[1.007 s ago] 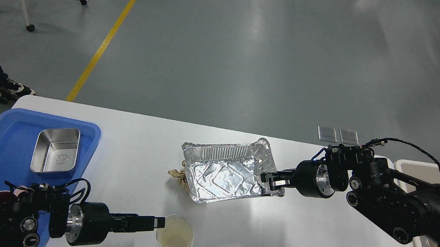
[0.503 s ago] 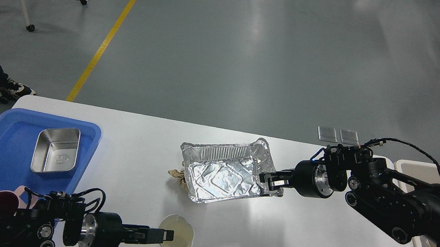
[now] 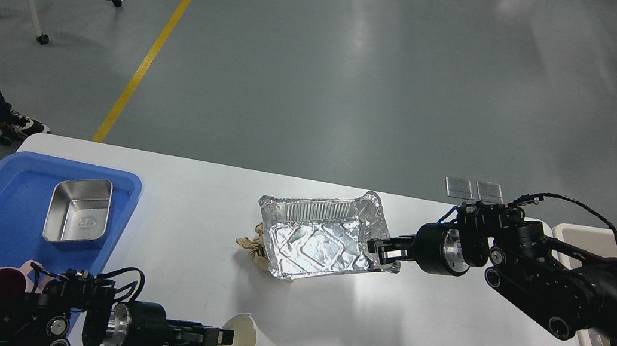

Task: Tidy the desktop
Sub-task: 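Grasp the white paper cup with the left gripper and lift it, then carry the paper cup over the foil tray and release it inside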

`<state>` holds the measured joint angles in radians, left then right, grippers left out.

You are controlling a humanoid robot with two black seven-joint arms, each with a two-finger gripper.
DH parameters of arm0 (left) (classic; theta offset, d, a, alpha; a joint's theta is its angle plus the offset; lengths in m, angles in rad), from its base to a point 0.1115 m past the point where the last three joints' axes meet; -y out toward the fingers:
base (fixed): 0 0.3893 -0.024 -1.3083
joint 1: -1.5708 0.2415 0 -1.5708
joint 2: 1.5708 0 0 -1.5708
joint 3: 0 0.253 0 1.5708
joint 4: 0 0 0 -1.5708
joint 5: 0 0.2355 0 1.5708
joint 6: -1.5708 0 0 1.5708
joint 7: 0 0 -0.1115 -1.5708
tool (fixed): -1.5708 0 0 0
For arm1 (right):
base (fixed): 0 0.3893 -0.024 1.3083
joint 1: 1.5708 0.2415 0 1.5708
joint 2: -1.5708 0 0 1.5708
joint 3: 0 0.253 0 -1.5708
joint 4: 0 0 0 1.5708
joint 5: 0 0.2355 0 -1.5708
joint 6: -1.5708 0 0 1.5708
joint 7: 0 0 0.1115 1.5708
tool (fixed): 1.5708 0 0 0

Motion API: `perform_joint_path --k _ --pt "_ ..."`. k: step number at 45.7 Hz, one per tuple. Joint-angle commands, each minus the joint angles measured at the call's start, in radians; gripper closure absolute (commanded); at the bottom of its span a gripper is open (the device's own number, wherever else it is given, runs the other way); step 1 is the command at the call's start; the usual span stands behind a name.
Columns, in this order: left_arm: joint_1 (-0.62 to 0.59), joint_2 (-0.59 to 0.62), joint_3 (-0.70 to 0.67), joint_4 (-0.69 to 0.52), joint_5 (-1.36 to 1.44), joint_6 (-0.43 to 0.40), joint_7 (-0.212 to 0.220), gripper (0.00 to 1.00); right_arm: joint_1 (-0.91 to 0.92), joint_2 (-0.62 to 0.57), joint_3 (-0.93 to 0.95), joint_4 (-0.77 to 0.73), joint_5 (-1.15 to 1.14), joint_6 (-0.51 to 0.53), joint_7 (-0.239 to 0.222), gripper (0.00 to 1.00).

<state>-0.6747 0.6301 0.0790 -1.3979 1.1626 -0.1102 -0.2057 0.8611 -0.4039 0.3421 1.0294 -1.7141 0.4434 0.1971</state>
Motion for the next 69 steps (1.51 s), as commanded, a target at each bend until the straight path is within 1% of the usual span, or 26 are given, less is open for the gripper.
perform_joint_path --k 1,4,8,13,19,24,27,31,32,37,42,45,50,54,57,62,66,69 --pt "-0.014 0.040 -0.004 -0.021 0.008 0.001 -0.006 1.00 -0.001 0.002 0.000 0.000 0.001 0.000 0.002 1.00" --pt "-0.040 0.089 -0.008 -0.065 0.006 0.001 -0.027 1.00 -0.001 0.005 0.000 -0.002 0.001 0.000 0.002 1.00" --pt "-0.085 0.187 -0.013 -0.163 0.003 0.001 -0.066 1.00 -0.001 0.005 0.000 -0.002 0.001 0.000 0.004 1.00" --pt "-0.120 0.327 -0.028 -0.263 0.000 -0.006 -0.087 1.00 -0.004 0.004 0.000 -0.002 0.001 0.000 0.004 1.00" --pt "-0.126 0.453 -0.038 -0.296 0.000 -0.031 -0.106 1.00 -0.005 0.004 0.000 -0.002 -0.001 0.000 0.004 1.00" --pt "-0.125 0.533 -0.085 -0.315 -0.003 -0.042 -0.127 1.00 -0.005 0.004 0.000 -0.002 -0.001 0.000 0.004 1.00" --pt "-0.126 0.574 -0.117 -0.338 -0.003 -0.066 -0.130 1.00 -0.005 0.005 0.000 -0.002 -0.001 0.000 0.002 1.00" --pt "-0.138 0.597 -0.168 -0.351 -0.004 -0.109 -0.130 1.00 -0.005 0.005 0.000 0.000 -0.001 0.000 0.002 1.00" --pt "-0.149 0.602 -0.191 -0.351 -0.008 -0.126 -0.129 1.00 -0.005 0.005 0.000 0.000 -0.001 0.000 0.002 1.00" --pt "-0.206 0.606 -0.217 -0.348 -0.017 -0.151 -0.118 1.00 -0.005 0.000 0.000 0.001 -0.001 0.000 0.004 1.00" --pt "-0.308 0.594 -0.211 -0.334 -0.037 -0.189 -0.110 0.99 -0.007 0.002 0.000 0.003 -0.001 0.000 0.002 1.00" --pt "-0.358 0.573 -0.211 -0.302 -0.038 -0.212 -0.086 0.99 -0.007 0.007 0.000 0.003 -0.001 0.000 0.004 1.00" --pt "-0.431 0.473 -0.202 -0.225 -0.038 -0.275 -0.055 0.98 -0.007 0.022 0.000 0.001 -0.002 0.000 0.004 1.00" --pt "-0.486 0.404 -0.162 -0.158 -0.037 -0.316 -0.040 0.96 -0.005 0.030 0.000 0.000 -0.002 0.000 0.002 1.00" --pt "-0.543 0.337 -0.110 -0.107 -0.038 -0.332 -0.040 0.96 -0.005 0.033 -0.002 0.000 -0.002 0.000 0.004 1.00" --pt "-0.634 0.218 0.001 -0.027 -0.041 -0.332 -0.041 0.96 -0.005 0.036 -0.002 0.000 -0.002 0.000 0.004 1.00" --pt "-0.681 0.117 0.064 0.025 -0.054 -0.332 -0.046 0.96 -0.005 0.042 -0.002 0.000 -0.002 0.000 0.004 1.00" --pt "-0.695 0.048 0.090 0.074 -0.055 -0.332 -0.046 0.96 -0.005 0.042 -0.002 -0.002 -0.002 0.000 0.004 1.00"
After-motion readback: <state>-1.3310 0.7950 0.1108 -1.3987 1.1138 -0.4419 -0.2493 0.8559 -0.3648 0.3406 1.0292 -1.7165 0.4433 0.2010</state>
